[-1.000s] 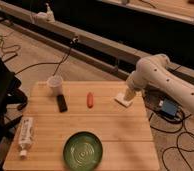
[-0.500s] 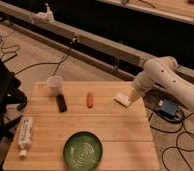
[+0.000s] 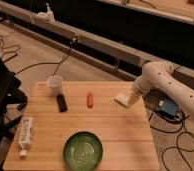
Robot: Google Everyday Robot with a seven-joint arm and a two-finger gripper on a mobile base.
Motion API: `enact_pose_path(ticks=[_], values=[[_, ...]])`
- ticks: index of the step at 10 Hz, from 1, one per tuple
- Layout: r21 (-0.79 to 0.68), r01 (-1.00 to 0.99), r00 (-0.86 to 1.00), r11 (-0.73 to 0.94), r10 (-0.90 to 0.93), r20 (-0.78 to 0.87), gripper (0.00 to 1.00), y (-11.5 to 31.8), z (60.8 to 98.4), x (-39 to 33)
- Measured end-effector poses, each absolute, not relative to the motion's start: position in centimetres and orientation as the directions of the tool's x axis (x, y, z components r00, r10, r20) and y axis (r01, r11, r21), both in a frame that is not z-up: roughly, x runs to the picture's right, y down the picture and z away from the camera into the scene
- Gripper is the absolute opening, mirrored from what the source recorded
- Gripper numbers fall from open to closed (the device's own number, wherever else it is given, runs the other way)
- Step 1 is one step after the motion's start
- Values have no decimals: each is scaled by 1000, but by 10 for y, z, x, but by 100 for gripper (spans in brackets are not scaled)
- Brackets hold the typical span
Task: Place the white sponge in the ceramic bowl
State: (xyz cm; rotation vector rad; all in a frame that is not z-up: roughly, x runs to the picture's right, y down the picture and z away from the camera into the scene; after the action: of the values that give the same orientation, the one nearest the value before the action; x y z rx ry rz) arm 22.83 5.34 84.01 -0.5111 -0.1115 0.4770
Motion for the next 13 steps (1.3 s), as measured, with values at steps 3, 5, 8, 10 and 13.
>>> enact_pose_path(ticks=[3, 5, 8, 10, 13], values=[[-529, -445, 854, 723, 521, -6, 65, 62, 865, 215], [-557, -470, 822, 685, 570, 7, 65, 67, 884, 206], [-572, -502, 781, 649, 624, 23, 65, 72, 908, 207], [-568, -511, 766, 645, 641, 39, 65, 73, 923, 213], [-558, -520, 756, 647, 653, 54, 65, 75, 936, 223]])
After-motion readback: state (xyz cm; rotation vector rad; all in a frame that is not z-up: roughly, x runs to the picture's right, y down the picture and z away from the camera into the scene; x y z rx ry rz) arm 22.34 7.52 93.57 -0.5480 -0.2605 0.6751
